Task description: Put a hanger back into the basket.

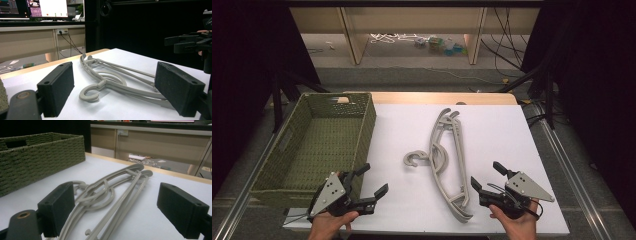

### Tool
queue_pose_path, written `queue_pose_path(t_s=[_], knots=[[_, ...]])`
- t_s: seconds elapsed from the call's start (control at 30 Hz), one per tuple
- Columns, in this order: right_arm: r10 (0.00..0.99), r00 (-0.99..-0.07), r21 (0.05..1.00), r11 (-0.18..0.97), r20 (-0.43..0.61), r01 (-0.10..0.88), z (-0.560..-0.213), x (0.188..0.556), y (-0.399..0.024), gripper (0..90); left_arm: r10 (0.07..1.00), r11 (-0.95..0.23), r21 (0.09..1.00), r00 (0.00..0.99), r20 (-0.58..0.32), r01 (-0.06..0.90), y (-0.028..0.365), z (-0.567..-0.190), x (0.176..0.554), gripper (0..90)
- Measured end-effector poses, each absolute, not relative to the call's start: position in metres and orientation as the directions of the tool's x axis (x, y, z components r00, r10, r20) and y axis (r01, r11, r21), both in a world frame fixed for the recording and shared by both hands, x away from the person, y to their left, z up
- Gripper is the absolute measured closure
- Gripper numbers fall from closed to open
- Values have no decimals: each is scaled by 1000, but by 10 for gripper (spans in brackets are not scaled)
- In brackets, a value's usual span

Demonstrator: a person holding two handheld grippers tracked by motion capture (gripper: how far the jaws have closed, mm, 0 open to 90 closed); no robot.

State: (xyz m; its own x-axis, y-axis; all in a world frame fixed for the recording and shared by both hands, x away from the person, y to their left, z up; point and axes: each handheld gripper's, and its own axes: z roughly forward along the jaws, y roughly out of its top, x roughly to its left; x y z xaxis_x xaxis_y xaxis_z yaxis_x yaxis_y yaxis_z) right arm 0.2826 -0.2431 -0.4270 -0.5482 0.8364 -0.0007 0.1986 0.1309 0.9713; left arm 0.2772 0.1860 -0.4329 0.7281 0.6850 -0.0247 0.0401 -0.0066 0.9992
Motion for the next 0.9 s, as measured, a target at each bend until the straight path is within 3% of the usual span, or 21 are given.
queue_pose_path(t_s=[0.9], knots=[[796,-604,935,233,-26,266,-426,297,-226,168,688,-23,999,726,-5,29,186,-433,279,155]])
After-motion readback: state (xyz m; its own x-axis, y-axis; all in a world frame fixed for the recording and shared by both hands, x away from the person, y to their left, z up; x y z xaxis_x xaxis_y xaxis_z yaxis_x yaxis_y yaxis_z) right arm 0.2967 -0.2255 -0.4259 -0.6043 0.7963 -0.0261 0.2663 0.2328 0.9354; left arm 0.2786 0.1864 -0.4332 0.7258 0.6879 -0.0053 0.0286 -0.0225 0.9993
